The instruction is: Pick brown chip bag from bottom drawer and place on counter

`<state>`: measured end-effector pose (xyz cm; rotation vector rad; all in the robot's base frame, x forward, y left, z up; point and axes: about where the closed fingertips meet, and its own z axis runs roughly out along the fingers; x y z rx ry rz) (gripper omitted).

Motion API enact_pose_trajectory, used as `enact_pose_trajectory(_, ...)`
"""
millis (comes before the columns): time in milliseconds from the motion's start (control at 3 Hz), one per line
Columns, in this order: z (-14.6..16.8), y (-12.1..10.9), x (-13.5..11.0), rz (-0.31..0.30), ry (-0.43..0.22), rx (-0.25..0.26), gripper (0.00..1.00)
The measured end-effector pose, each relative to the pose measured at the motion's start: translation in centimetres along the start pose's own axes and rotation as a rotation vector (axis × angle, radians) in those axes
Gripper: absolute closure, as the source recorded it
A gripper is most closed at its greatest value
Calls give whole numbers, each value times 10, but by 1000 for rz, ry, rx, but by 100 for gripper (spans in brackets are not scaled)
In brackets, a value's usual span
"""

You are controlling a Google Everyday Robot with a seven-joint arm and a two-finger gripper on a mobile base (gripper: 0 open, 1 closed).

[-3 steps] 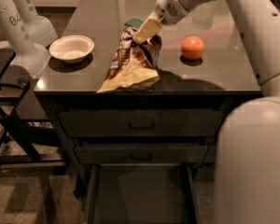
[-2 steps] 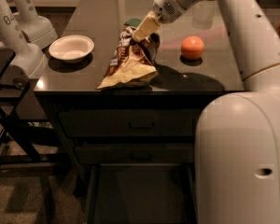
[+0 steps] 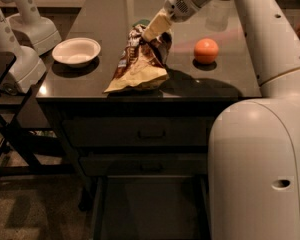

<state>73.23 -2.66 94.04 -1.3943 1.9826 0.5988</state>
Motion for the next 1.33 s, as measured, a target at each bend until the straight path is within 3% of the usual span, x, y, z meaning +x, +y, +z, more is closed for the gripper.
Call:
enact_pose_trajectory(667, 0, 0, 0, 0, 0, 0, 11)
enact_pose_trajectory(1000, 0, 0, 0, 0, 0, 0, 0)
enact_pose_trajectory(1333, 0, 0, 0, 0, 0, 0, 0)
